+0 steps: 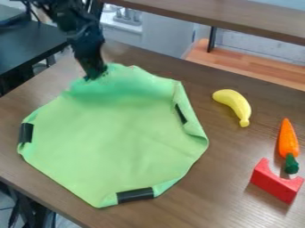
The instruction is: Fold the cloth from top left to bottom right
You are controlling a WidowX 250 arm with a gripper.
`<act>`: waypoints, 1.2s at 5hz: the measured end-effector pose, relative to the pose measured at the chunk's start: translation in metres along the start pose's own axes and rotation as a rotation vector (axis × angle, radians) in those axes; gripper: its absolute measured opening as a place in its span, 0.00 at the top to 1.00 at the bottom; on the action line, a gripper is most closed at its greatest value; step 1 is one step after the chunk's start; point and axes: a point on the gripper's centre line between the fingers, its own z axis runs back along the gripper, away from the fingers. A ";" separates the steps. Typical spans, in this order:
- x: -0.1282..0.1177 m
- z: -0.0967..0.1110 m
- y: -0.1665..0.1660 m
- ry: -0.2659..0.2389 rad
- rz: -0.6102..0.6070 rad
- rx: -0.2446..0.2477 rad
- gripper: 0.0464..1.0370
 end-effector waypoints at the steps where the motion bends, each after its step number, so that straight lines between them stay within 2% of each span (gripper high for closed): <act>1: -0.017 0.013 -0.036 -0.020 -0.066 0.031 1.00; 2: -0.032 0.017 -0.063 0.001 -0.093 0.052 1.00; 3: -0.038 0.033 -0.082 0.021 -0.083 0.087 1.00; 5: -0.045 0.044 -0.116 0.077 -0.103 0.194 1.00; 6: -0.048 0.046 -0.140 0.085 -0.125 0.269 1.00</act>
